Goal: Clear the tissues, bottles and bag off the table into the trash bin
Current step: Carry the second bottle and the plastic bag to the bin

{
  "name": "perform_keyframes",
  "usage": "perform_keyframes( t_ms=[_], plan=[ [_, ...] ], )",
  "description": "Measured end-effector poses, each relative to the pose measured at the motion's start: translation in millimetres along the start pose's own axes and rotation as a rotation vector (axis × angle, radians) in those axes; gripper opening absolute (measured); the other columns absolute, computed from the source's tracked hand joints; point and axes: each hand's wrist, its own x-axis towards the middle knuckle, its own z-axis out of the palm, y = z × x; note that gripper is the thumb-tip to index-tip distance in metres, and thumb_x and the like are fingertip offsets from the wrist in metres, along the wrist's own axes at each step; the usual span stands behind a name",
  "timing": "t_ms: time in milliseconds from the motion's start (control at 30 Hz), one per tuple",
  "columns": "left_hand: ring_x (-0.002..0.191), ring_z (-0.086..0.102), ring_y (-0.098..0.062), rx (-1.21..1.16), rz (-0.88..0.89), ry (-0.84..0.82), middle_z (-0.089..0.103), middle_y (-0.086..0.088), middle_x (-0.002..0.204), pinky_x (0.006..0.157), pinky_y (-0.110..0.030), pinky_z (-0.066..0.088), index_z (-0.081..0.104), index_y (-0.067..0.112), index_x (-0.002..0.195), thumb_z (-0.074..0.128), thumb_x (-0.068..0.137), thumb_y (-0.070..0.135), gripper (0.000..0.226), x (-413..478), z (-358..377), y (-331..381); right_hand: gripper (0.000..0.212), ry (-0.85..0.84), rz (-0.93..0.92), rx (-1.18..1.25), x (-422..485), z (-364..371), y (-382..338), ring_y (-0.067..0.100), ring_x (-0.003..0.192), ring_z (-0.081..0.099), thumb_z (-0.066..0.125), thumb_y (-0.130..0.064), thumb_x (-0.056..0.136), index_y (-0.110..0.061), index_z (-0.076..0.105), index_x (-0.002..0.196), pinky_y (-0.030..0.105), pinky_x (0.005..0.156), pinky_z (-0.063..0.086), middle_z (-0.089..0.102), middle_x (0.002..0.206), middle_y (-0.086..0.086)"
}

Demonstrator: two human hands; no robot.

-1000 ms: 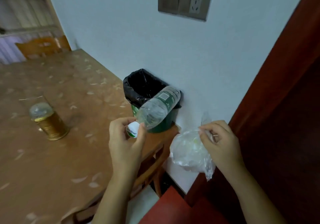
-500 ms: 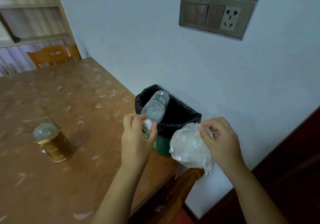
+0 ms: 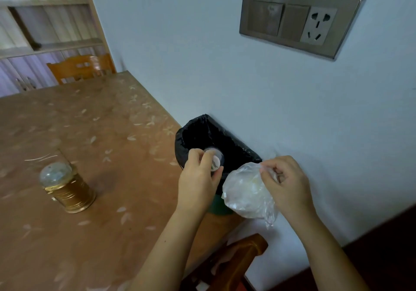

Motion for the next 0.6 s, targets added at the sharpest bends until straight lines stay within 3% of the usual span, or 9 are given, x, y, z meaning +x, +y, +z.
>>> perform_keyframes(
  t_ms=[267,433,600],
  plan=[
    [0.076,0.058,-0.023,-0.040,-0.052,-0.105,0.057,-0.009,0.096,0.053,-0.028,0.046,0.064,0.005,0.104,0.073,0.077,0.019,0.031,0,27,-1,0.021,0.004,0.008,-0.019,16,-11,13,0.002,0.081,0.054,0.067,0.006,0.076,-0.016,0.065,0.077,0.003,0.063,0.039,0.057,0.084,0.001],
    [0.080,0.060,-0.024,-0.020,-0.068,-0.054,0.059,-0.010,0.095,0.058,-0.026,0.045,0.064,0.002,0.106,0.074,0.076,0.014,0.034,6,17,-7,0.019,0.047,-0.044,0.000,30,-13,7,0.010,0.078,0.054,0.068,0.004,0.077,-0.015,0.066,0.078,0.005,0.065,0.040,0.058,0.084,-0.001],
    [0.084,0.060,-0.025,0.038,-0.086,0.008,0.060,-0.010,0.099,0.063,-0.026,0.045,0.063,0.002,0.110,0.071,0.078,0.013,0.035,12,-2,-20,0.013,0.012,-0.067,0.027,45,-2,-4,0.004,0.081,0.053,0.067,0.002,0.078,-0.011,0.067,0.080,0.004,0.065,0.038,0.055,0.086,-0.010]
  ],
)
